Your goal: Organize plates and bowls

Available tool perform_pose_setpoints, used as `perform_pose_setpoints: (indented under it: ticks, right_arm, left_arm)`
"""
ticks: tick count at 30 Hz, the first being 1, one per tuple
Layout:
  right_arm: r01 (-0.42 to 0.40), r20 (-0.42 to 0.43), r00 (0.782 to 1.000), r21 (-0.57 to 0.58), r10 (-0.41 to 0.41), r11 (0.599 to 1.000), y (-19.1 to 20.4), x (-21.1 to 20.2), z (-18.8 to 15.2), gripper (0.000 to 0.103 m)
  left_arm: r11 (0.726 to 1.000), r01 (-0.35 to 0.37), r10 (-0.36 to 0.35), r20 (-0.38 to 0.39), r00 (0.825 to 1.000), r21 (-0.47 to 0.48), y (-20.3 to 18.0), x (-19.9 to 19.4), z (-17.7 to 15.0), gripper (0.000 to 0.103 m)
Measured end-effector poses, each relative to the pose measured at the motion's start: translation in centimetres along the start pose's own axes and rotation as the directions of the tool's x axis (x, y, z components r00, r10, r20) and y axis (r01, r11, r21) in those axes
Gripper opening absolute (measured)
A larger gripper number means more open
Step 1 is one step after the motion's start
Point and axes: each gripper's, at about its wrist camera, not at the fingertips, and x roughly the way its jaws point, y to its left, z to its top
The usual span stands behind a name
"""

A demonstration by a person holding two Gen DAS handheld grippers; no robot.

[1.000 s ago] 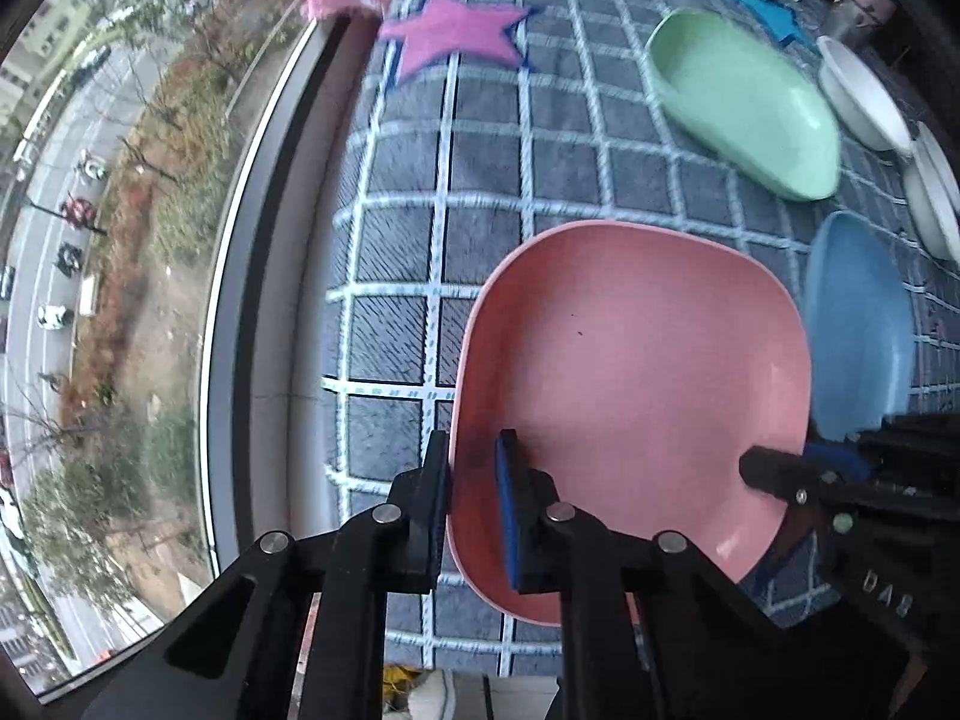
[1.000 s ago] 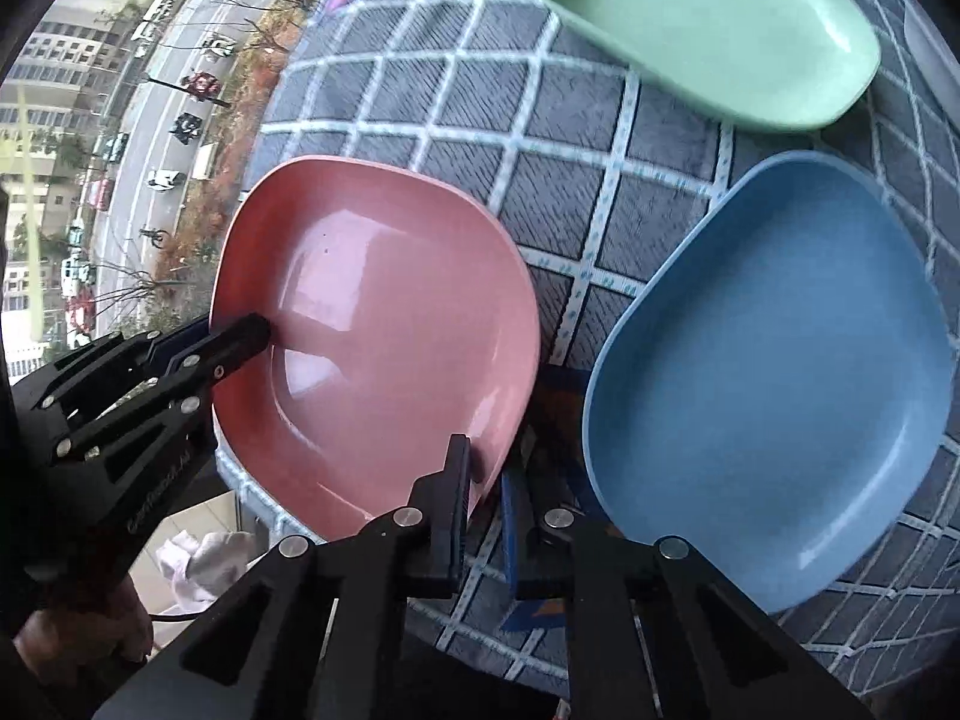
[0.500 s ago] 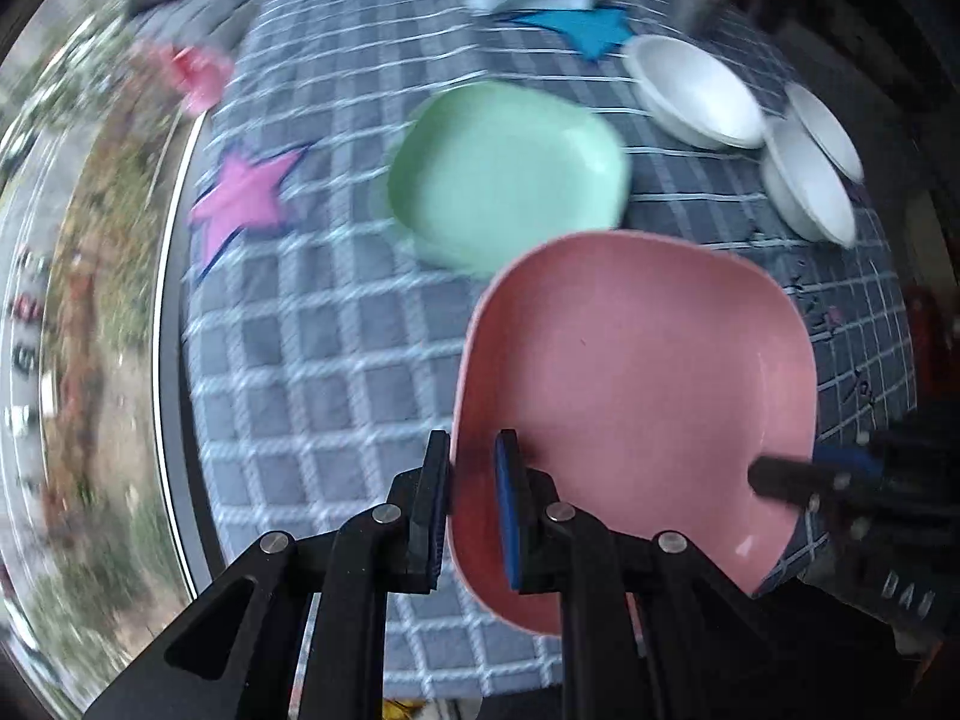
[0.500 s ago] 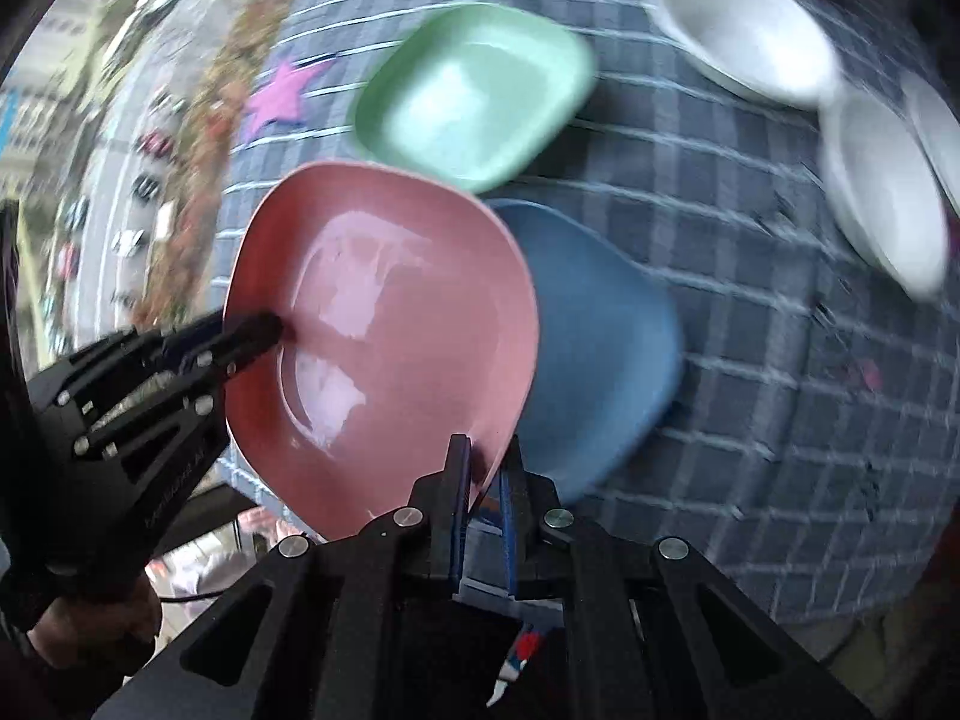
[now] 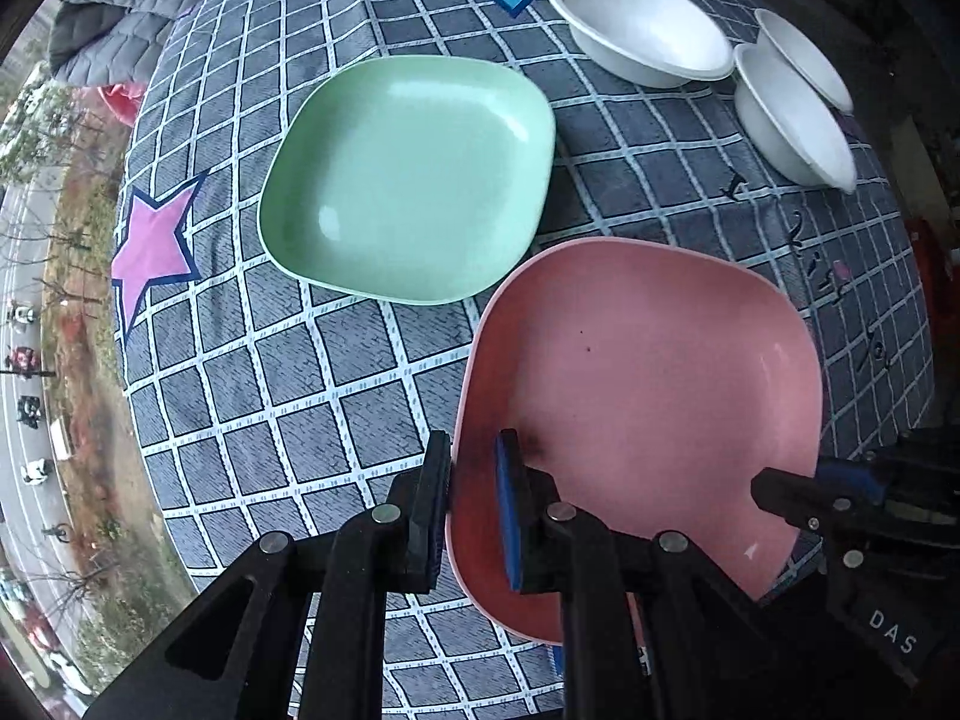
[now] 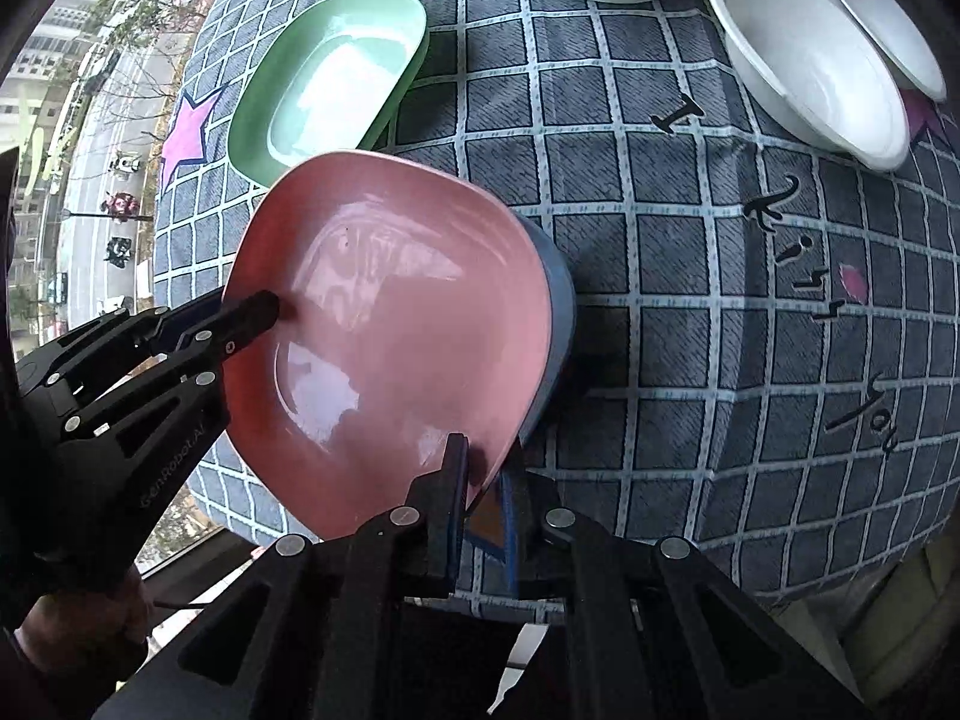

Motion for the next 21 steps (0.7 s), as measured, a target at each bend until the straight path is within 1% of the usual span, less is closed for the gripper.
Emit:
perform_pose_setpoints:
  ticks: [3,4,5,6,7,8,9,12,14,18,21]
  right_arm:
    - [0.016,0.005,1.0,-0.016,-0.016,1.0,1.1,0.2,0.4,0.012]
    - [0.022,0.002,1.0,-0.018,-0.022,1.0,1.9,0.9,0.9,0.012]
    - [0.026,-0.006,1.0,-0.018,-0.026,1.0,1.7,1.4,1.2,0.012]
    - [0.032,-0.024,0.999,-0.014,-0.032,0.999,1.5,1.6,1.2,0.015]
    - [0.045,-0.044,0.998,-0.003,-0.045,0.999,1.5,2.9,2.0,0.033]
    - [0.051,-0.052,0.997,0.009,-0.05,0.999,1.4,3.0,2.0,0.061]
    - [0.044,-0.038,0.998,0.021,-0.043,0.999,1.2,2.8,2.0,0.067]
    - [0.023,0.02,1.0,0.043,-0.024,0.999,0.9,1.6,2.3,0.067]
    - [0.019,0.048,0.999,0.056,-0.022,0.998,0.7,0.9,2.6,0.067]
    - [0.02,0.08,0.997,0.048,-0.023,0.999,1.4,0.3,3.7,0.067]
    - [0.029,0.098,0.995,0.019,-0.031,0.999,2.2,-0.2,4.1,0.067]
  left_arm:
    - [1.0,-0.002,0.002,0.0,1.0,0.003,0.0,0.3,0.2,0.017]
    - [1.0,-0.006,0.006,-0.007,1.0,0.006,0.0,0.5,0.2,0.02]
    - [1.0,-0.023,0.024,-0.029,0.999,0.007,0.1,0.9,0.3,0.032]
    - [0.999,-0.038,0.038,-0.037,0.999,0.002,0.1,1.2,0.1,0.047]
    - [0.999,-0.053,0.053,-0.034,0.998,-0.009,0.3,1.3,0.1,0.051]
    - [0.998,-0.056,0.056,-0.024,0.998,-0.022,0.6,1.1,-0.1,0.053]
    - [0.998,-0.046,0.045,-0.015,0.999,-0.042,1.1,0.8,-0.2,0.053]
    - [0.995,-0.004,0.006,0.014,1.0,-0.099,2.7,0.0,-0.2,0.053]
    - [0.992,0.01,-0.006,0.029,1.0,-0.123,3.7,-0.5,0.0,0.053]
    - [0.991,0.019,-0.011,0.058,0.998,-0.135,4.7,-1.5,0.9,0.053]
    - [0.992,0.023,-0.014,0.071,0.997,-0.122,4.4,-2.0,1.6,0.053]
